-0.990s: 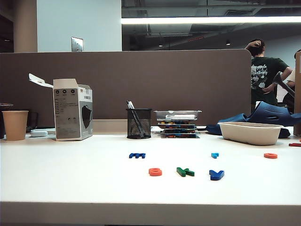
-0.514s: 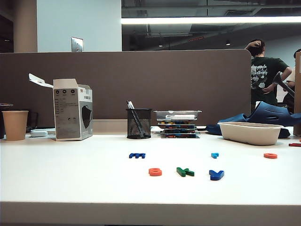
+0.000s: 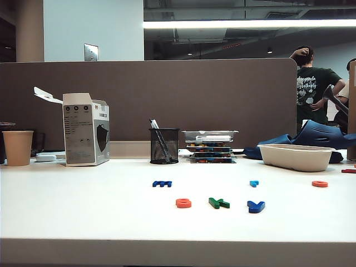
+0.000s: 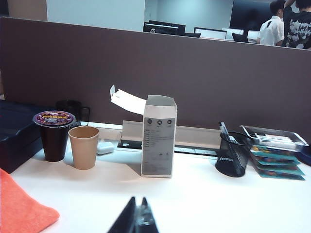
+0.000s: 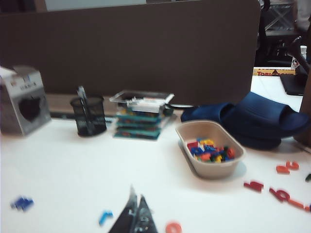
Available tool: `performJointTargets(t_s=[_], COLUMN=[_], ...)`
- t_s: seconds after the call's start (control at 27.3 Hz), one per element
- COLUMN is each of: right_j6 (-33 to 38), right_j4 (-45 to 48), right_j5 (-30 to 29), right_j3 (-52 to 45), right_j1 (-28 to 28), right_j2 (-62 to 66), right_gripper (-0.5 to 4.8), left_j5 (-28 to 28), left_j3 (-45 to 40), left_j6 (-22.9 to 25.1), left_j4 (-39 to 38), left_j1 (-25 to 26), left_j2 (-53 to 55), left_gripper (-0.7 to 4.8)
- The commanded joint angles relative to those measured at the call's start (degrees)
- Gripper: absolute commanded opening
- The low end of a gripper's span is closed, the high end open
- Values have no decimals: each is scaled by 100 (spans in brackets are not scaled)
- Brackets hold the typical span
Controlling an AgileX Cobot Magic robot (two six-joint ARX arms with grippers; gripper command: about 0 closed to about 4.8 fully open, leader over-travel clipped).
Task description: Select the appropriate letters from the row of letter magnets placed on the table to arrange into the word "sky".
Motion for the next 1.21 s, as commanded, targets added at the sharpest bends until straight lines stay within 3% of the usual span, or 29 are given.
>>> performJointTargets(t_s=[0.04,0.22,0.51,1.21], right_j6=[-343,-363,-413,-404], right_j4=[437,841,938,761], right_j5=[35,155,415,415], right_j3=[-409,-925,-1200,-1200], right_j1=[11,11,13,7], right_j2=[9,7,7,7], right_gripper=[-8,-8,-8,-5], left_j5=[24,76,173,173], left_j3=[-507,-1143,-1587,-1690], left_j6=[83,153,160,136], left_j4=[859,1497,1827,1720], left_j1=[-2,-2,0,0], left_j2=[-2,-2,-4,-4], left_gripper=[-5,-5,-5,-5])
